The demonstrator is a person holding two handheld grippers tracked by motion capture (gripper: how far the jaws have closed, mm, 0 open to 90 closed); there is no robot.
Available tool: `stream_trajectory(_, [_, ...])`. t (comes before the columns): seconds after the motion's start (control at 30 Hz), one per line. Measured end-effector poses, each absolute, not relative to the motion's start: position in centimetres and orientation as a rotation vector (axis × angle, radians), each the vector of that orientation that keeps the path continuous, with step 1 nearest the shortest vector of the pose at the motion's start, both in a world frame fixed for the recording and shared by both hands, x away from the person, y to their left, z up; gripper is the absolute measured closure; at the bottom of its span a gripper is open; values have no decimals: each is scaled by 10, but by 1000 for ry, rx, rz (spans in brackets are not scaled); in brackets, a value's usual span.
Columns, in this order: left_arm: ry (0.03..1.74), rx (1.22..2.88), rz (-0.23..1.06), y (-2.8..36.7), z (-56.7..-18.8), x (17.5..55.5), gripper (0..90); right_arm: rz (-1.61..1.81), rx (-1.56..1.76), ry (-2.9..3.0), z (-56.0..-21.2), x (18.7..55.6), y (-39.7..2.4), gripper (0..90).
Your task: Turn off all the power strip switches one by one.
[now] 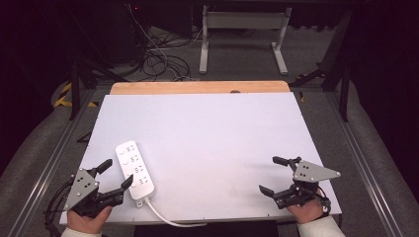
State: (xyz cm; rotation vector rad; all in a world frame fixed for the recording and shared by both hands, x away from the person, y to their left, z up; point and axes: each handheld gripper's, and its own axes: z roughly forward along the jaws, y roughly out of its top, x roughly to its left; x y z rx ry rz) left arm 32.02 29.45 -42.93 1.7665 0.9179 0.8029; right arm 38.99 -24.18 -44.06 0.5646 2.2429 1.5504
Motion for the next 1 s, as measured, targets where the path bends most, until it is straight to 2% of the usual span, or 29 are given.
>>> stream_trajectory(0.27, [878,1808,841,287,-425,315,240,1545,558,2252,-441,390,-241,19])
stream_trajectory(0.5, [875,1808,784,288,-423,315,302,1540,551,2257,-441,390,-240,19])
stream_trajectory(0.7, [886,1834,812,288,-421,316,337,1534,550,2261,-441,390,-239,20])
stream_trajectory(0.8, [889,1841,810,290,-418,316,418,1533,554,2264,-442,390,-239,20])
stream_trajectory(0.83, [888,1848,807,291,-417,316,524,1531,554,2266,-442,390,-239,20])
stream_trajectory(0.87, [905,1843,796,290,-416,317,524,1531,554,2266,-442,390,-239,20])
stream_trajectory(1.0, [915,1854,750,292,-411,319,727,1531,555,2273,-442,391,-238,20])
